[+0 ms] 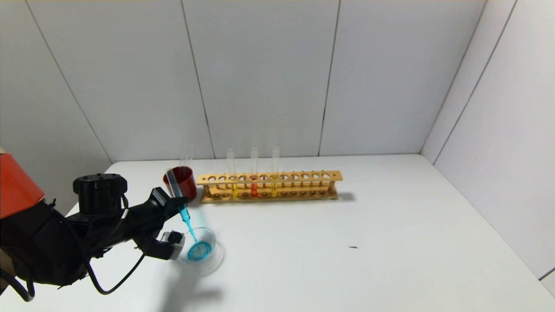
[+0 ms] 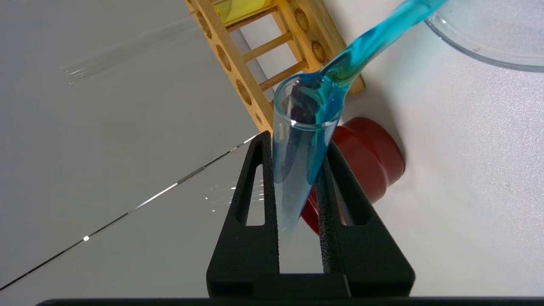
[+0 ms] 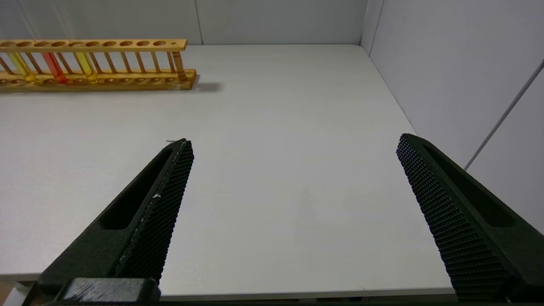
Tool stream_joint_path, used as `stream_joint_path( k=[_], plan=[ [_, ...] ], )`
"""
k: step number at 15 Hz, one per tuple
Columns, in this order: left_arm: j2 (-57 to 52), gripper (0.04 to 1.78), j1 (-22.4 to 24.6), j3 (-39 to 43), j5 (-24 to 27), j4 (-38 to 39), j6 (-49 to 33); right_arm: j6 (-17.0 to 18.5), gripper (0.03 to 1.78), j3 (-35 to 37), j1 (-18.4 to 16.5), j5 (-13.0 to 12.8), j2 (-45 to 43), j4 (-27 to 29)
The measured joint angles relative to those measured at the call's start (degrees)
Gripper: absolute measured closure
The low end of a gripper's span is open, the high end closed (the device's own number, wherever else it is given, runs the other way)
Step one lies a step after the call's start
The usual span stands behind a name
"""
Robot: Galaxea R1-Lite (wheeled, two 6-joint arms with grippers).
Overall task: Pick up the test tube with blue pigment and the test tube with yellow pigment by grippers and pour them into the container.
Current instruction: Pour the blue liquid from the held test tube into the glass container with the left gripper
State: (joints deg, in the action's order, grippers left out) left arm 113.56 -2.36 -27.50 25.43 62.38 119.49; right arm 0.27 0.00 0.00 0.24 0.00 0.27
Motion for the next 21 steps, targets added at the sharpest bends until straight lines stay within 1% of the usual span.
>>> stream_joint_path(
  k=[5, 9, 16, 21],
  plan=[
    [0.22, 1.51, 0.00, 0.09, 0.26, 0.00, 1.76, 0.00, 0.06, 0.00, 0.00, -0.02, 0.00, 0.00],
    [-0.30, 1.51, -0.02, 0.05, 1.57, 0.00, 4.53, 0.00, 0.06, 0.00, 0.00, 0.00, 0.00, 0.00],
    [-2.08, 1.51, -0.06, 0.57, 1.91, -0.01, 8.73, 0.00, 0.06, 0.00, 0.00, 0.00, 0.00, 0.00],
    [-3.41, 1.51, -0.20, 0.61, 1.88, 0.00, 9.58, 0.00, 0.06, 0.00, 0.00, 0.00, 0.00, -0.02]
  ],
)
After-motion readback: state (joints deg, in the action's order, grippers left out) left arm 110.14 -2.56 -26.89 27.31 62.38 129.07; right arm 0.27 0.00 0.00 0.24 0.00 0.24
